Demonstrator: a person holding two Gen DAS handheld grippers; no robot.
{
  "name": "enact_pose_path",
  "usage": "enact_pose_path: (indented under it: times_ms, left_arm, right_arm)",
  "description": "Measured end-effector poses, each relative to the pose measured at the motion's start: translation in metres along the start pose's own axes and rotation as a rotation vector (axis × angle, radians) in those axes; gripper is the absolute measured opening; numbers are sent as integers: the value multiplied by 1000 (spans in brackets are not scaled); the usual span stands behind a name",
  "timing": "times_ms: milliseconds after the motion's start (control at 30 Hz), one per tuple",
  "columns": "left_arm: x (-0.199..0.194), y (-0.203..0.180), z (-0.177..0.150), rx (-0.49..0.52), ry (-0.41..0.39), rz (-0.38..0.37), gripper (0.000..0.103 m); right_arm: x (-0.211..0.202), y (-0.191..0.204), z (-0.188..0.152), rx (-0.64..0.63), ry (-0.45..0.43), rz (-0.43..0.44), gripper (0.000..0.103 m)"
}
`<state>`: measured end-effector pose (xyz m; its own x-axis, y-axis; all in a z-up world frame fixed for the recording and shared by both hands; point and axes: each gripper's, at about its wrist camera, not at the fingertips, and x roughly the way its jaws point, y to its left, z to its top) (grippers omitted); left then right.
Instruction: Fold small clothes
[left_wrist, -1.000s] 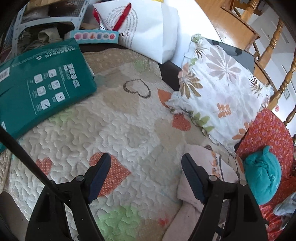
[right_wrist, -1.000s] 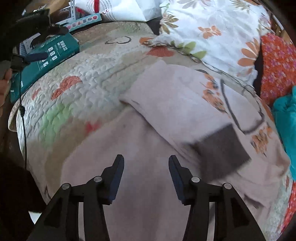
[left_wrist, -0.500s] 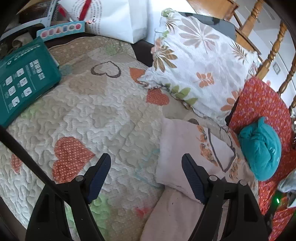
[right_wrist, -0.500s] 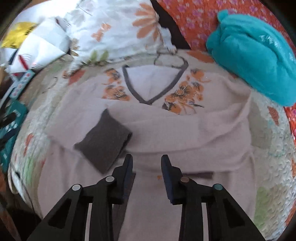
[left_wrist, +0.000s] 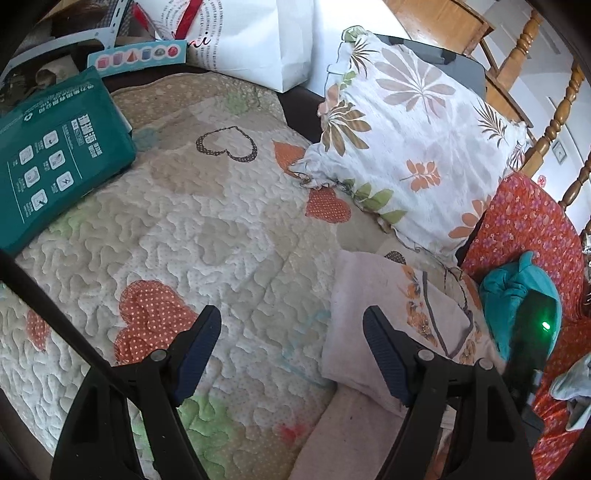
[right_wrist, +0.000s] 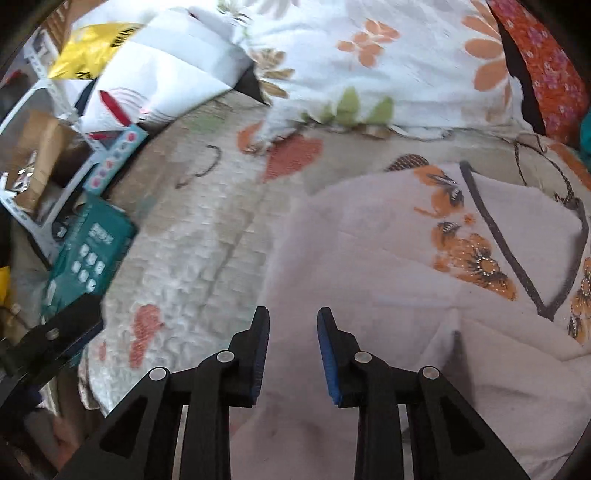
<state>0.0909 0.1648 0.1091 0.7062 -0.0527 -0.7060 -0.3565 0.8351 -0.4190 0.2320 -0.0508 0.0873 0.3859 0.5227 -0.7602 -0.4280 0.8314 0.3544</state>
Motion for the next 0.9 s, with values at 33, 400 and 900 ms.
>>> enact_pose_path:
  times_ms: [33,400,900]
  left_arm:
    - [0,1,0,-4,3,-3,78]
    - [3,-6,-7,-11,32,-25,79]
    - [18,-28,-11,56,54,-1,79]
  right_arm:
    - [-7,0,-2,-8,-9,-4,29]
    - [-110,-115,-79,-14,52,-350,24]
    - [-34,-183,40,-47,94,-711,29]
